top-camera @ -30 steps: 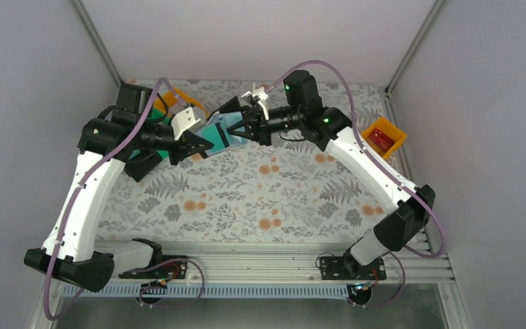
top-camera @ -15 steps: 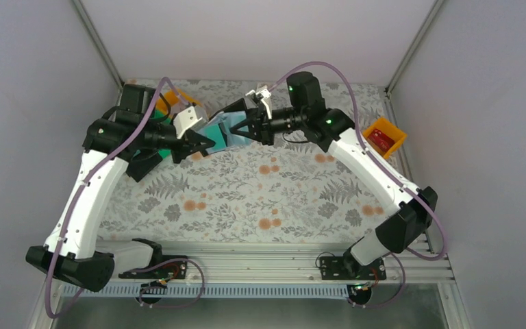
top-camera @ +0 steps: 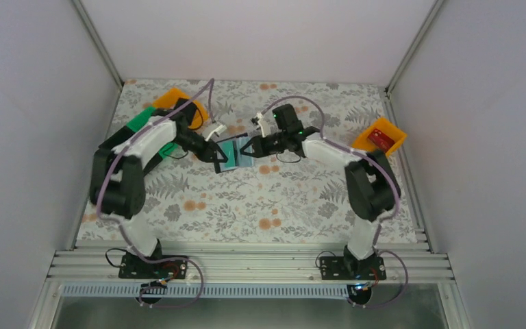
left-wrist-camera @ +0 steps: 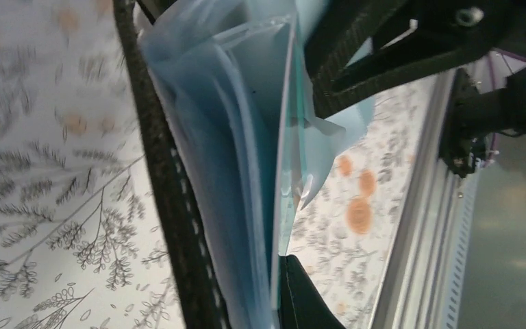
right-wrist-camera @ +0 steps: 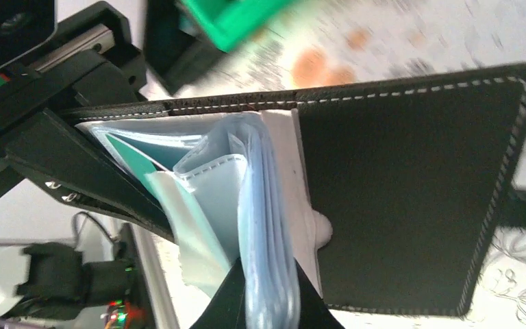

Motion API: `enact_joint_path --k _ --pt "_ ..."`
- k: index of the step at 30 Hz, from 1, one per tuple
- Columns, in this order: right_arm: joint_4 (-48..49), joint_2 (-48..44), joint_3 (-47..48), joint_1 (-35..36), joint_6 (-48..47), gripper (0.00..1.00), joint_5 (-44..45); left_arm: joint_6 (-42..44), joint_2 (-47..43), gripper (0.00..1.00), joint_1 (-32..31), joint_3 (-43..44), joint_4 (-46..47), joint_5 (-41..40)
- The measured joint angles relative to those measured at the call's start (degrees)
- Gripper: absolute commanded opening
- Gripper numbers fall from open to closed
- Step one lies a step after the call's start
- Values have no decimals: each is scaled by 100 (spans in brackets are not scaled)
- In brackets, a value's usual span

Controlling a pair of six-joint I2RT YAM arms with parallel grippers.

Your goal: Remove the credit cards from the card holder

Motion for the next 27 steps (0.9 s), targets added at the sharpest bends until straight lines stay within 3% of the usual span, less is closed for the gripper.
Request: enact_joint_path --k 5,12,16,22,27 --pt "343 1158 -39 -26 459 4 146 -232 1427 5 81 -140 525 -214" --pt "658 1816 -39 -76 896 4 118 -509 2282 42 221 -24 1027 -457" --pt "675 1825 -52 -103 1012 4 68 -586 2245 54 470 127 1276 -584" --pt "717 1825 -125 -107 1073 4 -2 -588 1958 56 675 155 1438 -966" --pt "772 1825 -151 -107 1117 4 -22 -612 1589 43 614 151 1425 -890"
